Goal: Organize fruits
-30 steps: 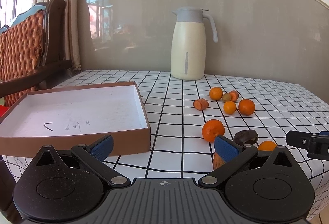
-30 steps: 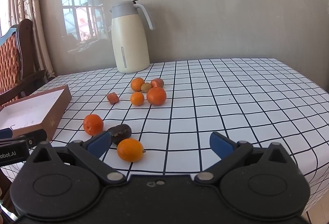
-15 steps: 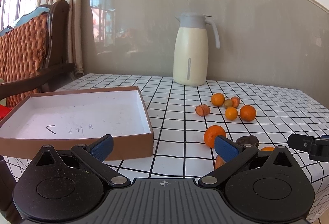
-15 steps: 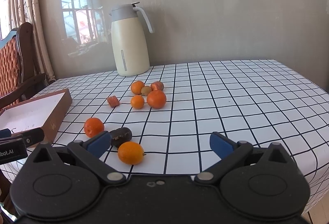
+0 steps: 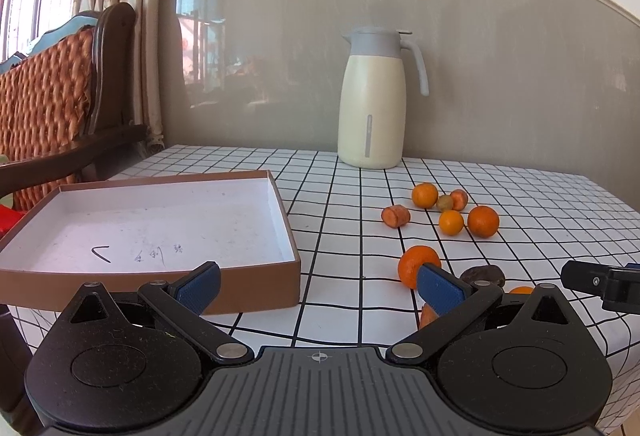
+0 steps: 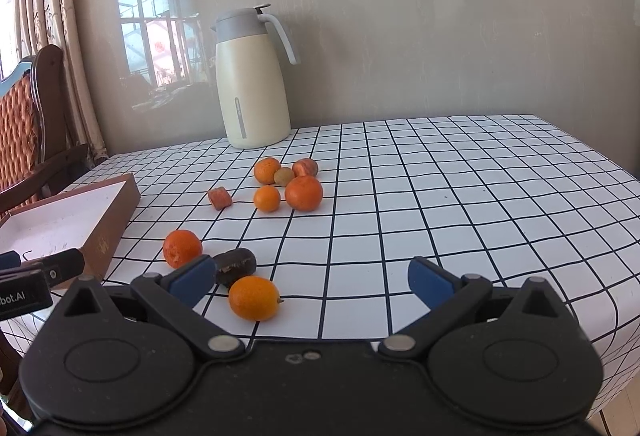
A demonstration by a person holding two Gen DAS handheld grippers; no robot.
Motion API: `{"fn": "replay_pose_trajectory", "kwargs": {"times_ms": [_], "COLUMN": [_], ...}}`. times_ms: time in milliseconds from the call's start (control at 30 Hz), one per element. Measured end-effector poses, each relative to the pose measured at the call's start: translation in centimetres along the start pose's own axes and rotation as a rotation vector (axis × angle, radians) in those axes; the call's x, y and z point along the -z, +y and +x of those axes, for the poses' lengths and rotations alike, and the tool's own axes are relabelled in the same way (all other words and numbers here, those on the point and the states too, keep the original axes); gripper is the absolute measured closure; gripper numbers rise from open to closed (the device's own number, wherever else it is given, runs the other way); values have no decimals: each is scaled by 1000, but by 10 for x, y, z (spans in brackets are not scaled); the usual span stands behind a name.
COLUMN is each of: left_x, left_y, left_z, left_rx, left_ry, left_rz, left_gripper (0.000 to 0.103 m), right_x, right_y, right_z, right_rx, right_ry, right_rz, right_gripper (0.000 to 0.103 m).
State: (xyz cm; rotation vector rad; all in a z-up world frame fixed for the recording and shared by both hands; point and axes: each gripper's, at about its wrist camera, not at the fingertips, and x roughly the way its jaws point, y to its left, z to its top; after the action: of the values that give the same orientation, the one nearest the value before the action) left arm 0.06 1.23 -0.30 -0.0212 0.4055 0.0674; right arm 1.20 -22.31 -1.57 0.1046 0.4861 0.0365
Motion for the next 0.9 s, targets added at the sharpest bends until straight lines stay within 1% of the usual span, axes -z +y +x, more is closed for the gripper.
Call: {"fn": "replay_pose_trajectory", "kwargs": {"times_ms": [900], "left_x": [2], "left_y": [-10], "left_z": [2], "left_rx": [2], "left_ry": [6], "left_rz": [50], "left_gripper": [0], "right_x": [1], "right_y": [0], "right_z": [1], "right_rx": [-1], "right_ry": [4], "right_rz": [1], "right_gripper": [6]}}
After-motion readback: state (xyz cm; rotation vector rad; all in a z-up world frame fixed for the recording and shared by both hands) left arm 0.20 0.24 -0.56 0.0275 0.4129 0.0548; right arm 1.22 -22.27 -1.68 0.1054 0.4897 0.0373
